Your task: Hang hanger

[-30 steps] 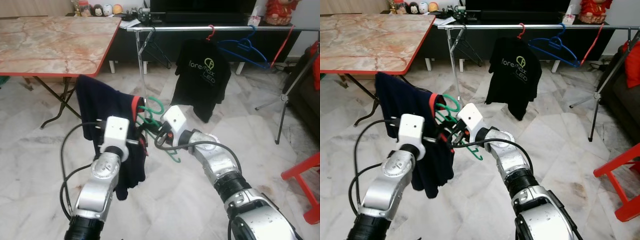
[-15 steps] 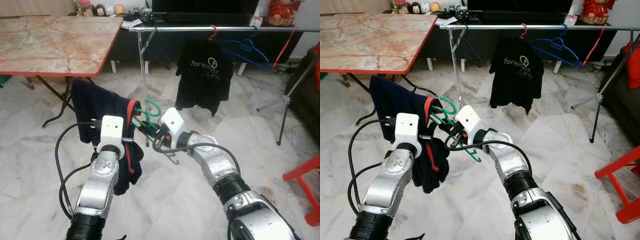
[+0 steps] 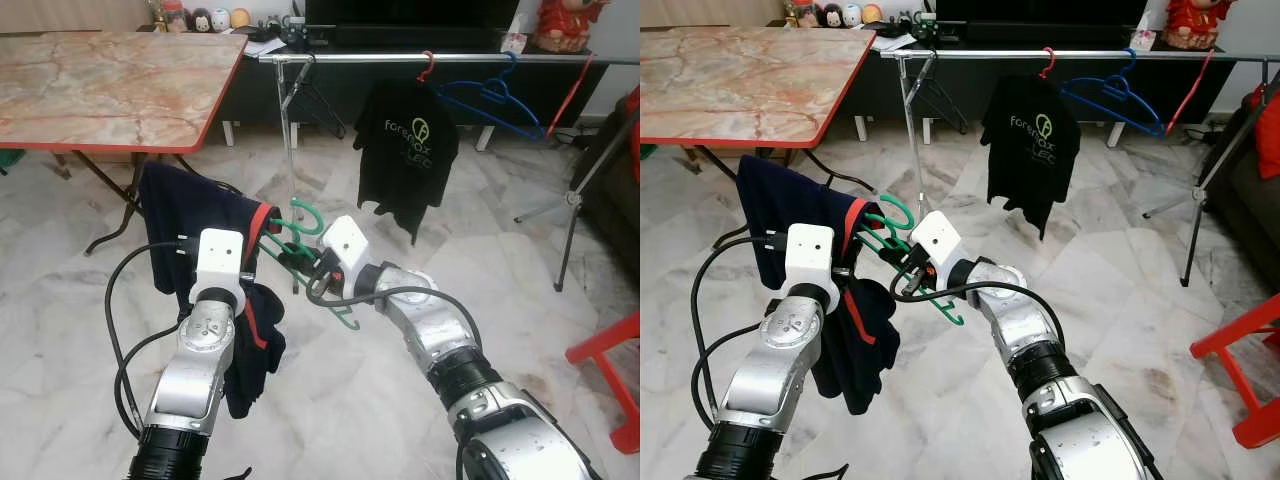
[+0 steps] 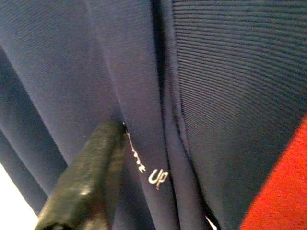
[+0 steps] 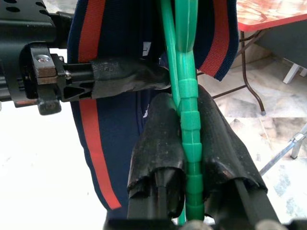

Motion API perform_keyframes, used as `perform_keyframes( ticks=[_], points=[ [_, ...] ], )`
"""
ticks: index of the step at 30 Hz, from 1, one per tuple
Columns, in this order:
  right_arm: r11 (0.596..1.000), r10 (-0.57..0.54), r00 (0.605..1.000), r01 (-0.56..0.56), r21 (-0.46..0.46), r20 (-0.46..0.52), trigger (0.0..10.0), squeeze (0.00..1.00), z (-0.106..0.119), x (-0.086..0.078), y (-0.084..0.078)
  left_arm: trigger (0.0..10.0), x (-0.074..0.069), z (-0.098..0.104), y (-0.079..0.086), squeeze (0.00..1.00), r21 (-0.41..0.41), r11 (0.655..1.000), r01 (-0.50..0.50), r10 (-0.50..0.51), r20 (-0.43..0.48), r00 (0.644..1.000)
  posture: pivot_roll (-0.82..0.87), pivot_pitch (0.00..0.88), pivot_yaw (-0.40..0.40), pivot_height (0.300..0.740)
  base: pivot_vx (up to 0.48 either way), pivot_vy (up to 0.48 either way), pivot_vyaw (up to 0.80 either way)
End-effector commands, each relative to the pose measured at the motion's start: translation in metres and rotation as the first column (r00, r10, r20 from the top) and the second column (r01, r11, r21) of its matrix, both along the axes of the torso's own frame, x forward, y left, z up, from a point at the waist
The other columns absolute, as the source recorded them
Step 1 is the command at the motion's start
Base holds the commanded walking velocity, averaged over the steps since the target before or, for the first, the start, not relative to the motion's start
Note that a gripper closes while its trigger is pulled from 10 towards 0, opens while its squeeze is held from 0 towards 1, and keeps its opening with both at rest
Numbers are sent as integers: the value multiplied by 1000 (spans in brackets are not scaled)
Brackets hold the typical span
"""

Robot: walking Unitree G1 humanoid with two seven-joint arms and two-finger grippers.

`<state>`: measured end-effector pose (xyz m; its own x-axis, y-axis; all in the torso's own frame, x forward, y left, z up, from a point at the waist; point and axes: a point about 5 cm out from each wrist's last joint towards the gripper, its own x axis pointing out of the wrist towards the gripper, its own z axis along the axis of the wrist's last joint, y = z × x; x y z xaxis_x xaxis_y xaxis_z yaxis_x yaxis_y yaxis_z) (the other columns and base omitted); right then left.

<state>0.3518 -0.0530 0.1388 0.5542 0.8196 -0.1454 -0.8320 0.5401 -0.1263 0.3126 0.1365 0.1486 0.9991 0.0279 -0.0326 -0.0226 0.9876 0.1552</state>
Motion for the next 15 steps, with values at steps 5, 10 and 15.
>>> perform_keyframes(
  ticks=[5, 10, 15],
  points=[
    [1000, -3, 1000, 3, 9, 13, 0, 0, 3, 0, 0, 0, -1, 2, -2, 0, 7, 1000, 20, -20, 9, 1000, 45, 21, -5, 740, 0, 0, 0],
    [1000, -25, 1000, 25, -12, 10, 0, 0, -1, 2, -4, 0, -1, 2, -3, 0, 8, 999, 40, -40, 4, 999, 45, 21, -5, 740, 0, 0, 0],
    [999, -33, 999, 33, -18, 1, 0, 0, -3, 2, -5, 0, -2, 1, -3, 0, 10, 999, 42, -42, 0, 999, 45, 21, -5, 740, 0, 0, 0]
  ],
)
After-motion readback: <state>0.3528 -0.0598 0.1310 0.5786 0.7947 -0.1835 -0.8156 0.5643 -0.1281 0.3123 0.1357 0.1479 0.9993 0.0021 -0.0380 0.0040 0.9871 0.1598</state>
